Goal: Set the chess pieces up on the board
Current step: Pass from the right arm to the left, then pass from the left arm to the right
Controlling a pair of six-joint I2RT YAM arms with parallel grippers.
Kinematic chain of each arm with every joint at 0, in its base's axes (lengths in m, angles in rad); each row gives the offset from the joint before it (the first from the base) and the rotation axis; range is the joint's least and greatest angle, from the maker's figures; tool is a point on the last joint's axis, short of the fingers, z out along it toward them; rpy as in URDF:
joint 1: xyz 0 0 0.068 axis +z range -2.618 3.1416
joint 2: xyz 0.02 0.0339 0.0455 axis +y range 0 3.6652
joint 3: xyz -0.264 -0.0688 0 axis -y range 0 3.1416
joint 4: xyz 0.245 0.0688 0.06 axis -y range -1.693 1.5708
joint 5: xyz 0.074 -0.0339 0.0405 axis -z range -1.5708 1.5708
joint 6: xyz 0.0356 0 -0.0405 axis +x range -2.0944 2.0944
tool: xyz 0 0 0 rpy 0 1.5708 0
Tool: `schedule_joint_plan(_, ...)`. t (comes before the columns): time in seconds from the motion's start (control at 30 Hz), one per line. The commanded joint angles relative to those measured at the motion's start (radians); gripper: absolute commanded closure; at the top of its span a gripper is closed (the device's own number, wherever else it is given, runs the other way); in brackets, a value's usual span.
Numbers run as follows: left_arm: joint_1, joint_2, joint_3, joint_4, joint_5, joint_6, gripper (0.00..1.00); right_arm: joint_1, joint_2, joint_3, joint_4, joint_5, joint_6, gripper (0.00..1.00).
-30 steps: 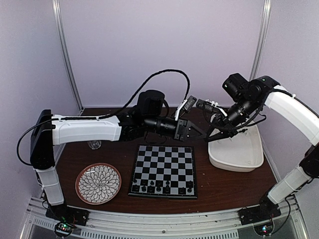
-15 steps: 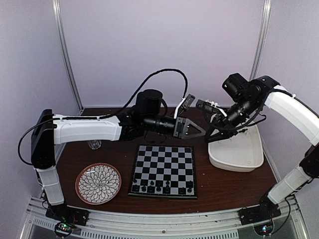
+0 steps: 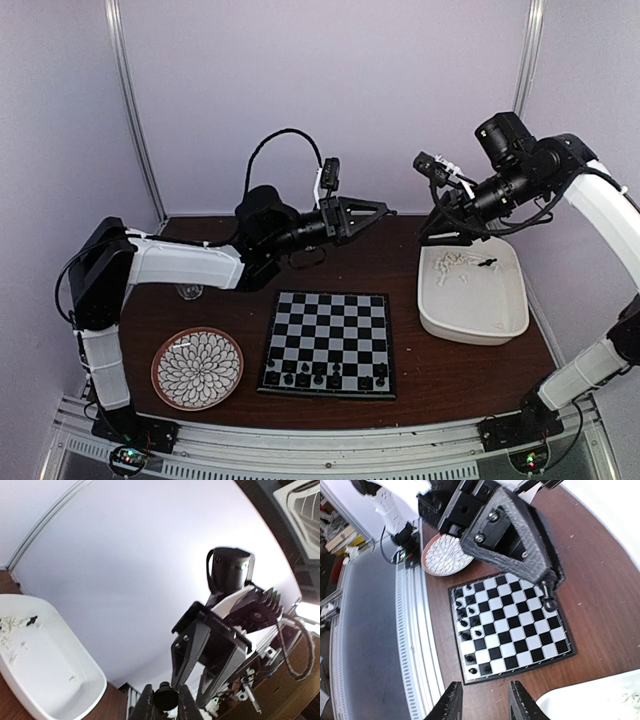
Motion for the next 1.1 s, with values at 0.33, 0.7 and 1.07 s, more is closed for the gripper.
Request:
schedule_joint_plan(0.33, 0.013, 0.121, 0.001, 0.486, -0.13, -0.329, 0.93, 0.0, 0.115, 0.065, 0.365, -0.127, 0.34, 0.64)
schedule_joint_plan(0.7, 0.013, 0.157, 0.01, 0.545, -0.157, -0.388, 0.94, -0.036, 0.102, 0.046, 0.411, -0.126, 0.417, 0.66)
schedule_joint_plan(1.07, 0.013, 0.162, 0.015, 0.548, -0.163, -0.389, 0.94, -0.06, 0.122, 0.009, 0.462, -0.193, 0.479, 0.64)
